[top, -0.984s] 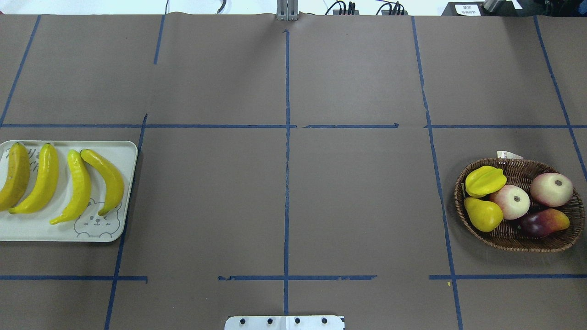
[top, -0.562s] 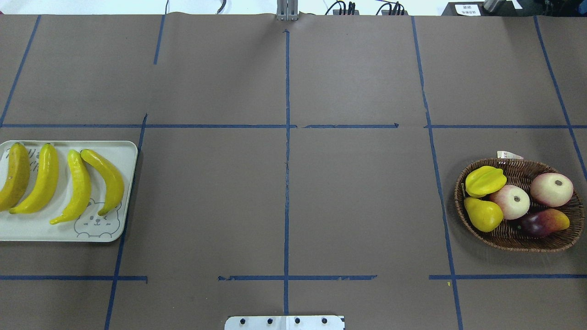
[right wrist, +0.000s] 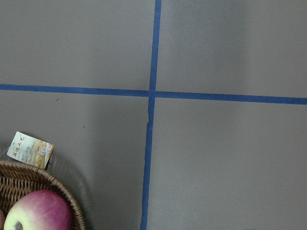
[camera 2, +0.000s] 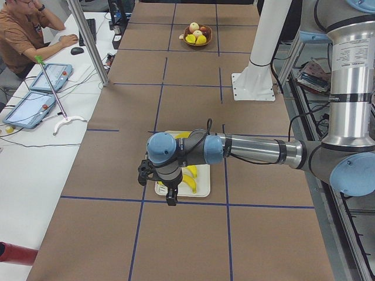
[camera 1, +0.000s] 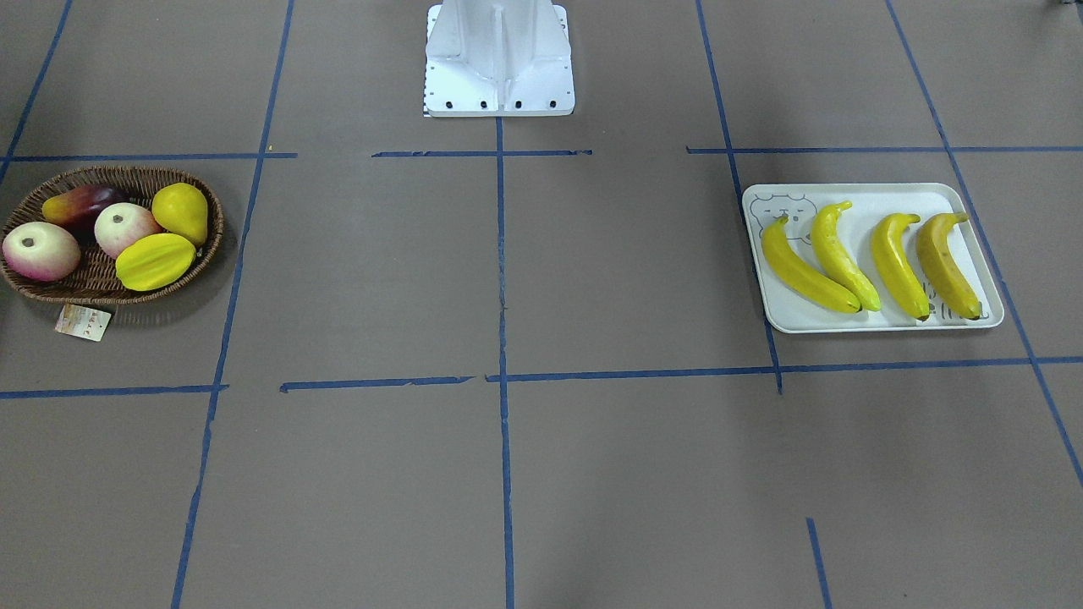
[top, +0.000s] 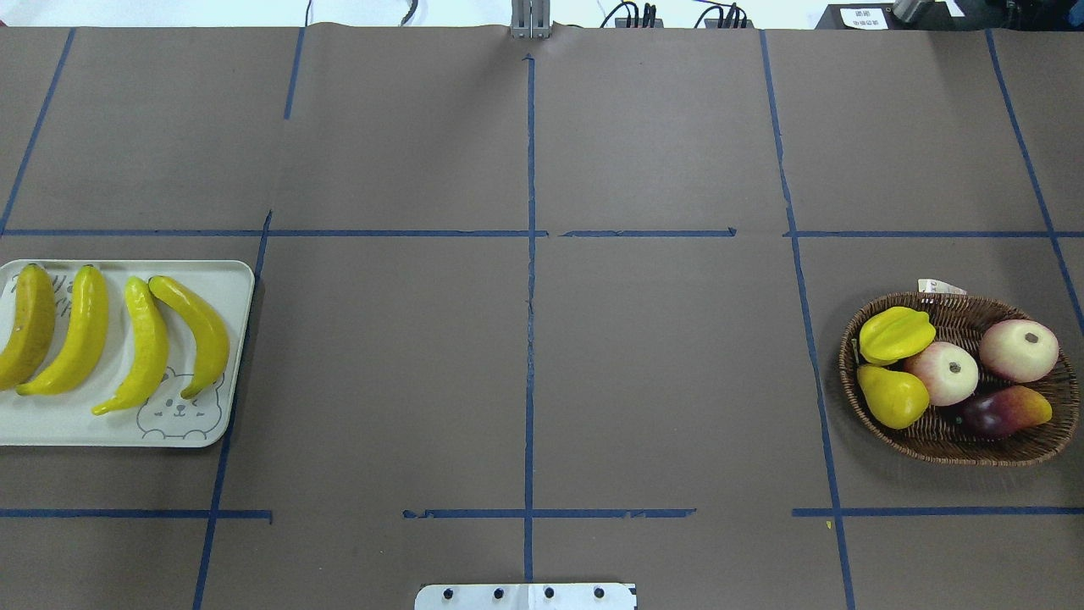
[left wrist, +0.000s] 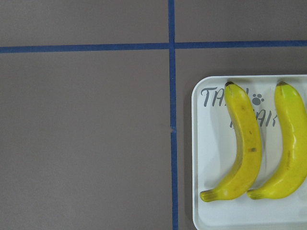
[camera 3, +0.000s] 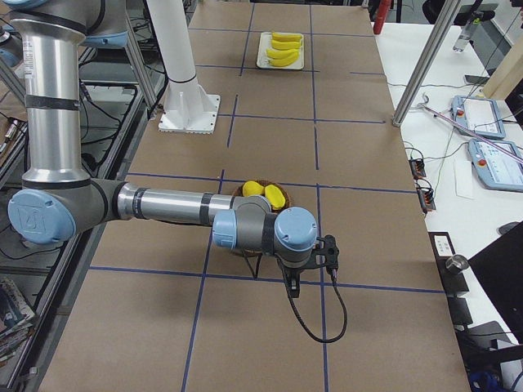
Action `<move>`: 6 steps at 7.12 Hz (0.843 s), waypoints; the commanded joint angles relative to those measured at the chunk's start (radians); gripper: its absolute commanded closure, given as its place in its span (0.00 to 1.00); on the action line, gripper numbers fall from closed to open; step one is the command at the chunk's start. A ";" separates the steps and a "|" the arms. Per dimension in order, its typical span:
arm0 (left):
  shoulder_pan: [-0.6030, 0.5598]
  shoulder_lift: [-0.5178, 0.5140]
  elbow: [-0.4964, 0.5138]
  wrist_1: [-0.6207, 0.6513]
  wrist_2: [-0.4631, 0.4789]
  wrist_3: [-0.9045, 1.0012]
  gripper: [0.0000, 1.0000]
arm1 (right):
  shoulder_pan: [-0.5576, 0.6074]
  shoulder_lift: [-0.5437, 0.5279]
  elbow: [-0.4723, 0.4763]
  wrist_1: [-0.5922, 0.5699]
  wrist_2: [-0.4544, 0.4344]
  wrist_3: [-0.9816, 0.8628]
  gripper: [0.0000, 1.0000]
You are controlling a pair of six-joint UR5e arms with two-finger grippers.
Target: Transfer all bananas from basket to plate
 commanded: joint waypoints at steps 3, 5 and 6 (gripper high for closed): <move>0.000 0.002 0.002 0.000 0.000 0.005 0.00 | 0.001 0.002 0.001 0.000 0.002 0.002 0.00; 0.000 0.002 0.083 -0.094 0.000 0.005 0.00 | 0.001 0.007 0.004 0.000 0.003 0.002 0.00; 0.000 0.002 0.106 -0.130 0.000 -0.001 0.00 | 0.001 0.010 0.007 0.000 0.003 0.000 0.00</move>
